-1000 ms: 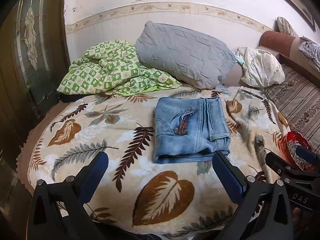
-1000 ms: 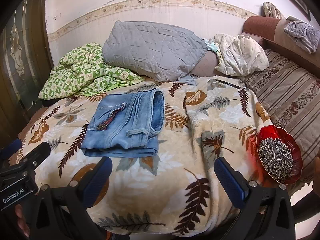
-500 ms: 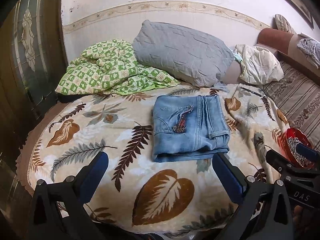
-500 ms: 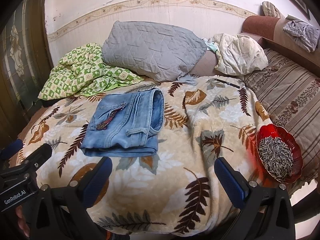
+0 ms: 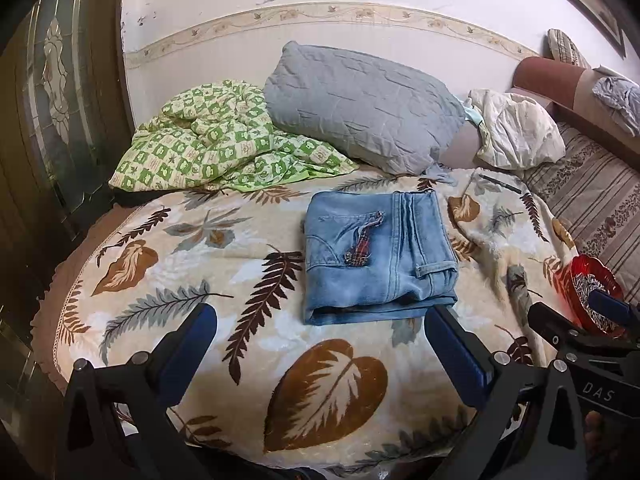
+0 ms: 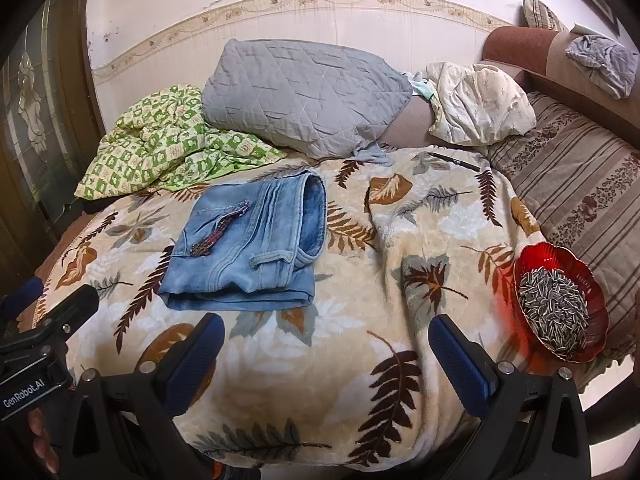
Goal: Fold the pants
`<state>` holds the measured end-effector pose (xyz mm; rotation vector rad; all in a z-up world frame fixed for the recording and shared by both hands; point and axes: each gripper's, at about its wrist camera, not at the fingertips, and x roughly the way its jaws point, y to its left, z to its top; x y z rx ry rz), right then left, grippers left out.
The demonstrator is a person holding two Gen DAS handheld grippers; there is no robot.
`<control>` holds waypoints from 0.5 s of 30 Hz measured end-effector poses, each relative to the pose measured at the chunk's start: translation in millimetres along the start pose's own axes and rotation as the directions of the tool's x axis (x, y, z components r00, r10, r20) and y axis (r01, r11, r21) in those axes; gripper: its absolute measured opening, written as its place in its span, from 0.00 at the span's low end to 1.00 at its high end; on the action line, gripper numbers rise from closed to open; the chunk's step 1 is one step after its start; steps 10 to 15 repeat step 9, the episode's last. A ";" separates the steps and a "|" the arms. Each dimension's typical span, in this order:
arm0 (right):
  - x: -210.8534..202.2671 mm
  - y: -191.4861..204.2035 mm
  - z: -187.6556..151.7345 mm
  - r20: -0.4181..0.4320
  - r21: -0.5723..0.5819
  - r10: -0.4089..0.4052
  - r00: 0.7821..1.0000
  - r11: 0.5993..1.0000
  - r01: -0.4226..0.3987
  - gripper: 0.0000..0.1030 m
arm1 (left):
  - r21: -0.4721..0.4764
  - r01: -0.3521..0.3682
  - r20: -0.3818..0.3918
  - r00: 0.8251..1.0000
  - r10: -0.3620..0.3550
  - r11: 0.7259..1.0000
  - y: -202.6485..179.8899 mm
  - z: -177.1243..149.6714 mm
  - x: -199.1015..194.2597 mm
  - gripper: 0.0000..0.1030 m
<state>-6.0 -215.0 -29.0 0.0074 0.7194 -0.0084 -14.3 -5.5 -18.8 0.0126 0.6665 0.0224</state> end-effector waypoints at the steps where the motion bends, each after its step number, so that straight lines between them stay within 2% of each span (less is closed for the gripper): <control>1: 0.1 -0.1 -0.3 0.001 0.000 0.000 1.000 1.000 0.000 1.00 | 0.002 0.001 0.000 1.000 -0.001 1.000 -0.6 -0.1 0.1 1.00; 5: 0.8 -0.7 -0.3 0.000 0.004 0.000 1.000 1.000 0.000 1.00 | 0.000 0.001 0.011 1.000 -0.001 1.000 -1.9 -0.6 -1.1 1.00; 9: 1.7 -0.5 -2.6 -0.004 0.003 0.001 1.000 1.000 -0.001 1.00 | -0.042 0.043 0.008 0.999 -0.043 0.998 2.0 1.7 -0.4 1.00; 15: 1.7 -0.5 -2.6 -0.004 0.003 0.001 1.000 1.000 -0.001 1.00 | -0.042 0.043 0.008 0.999 -0.043 0.998 2.0 1.7 -0.4 1.00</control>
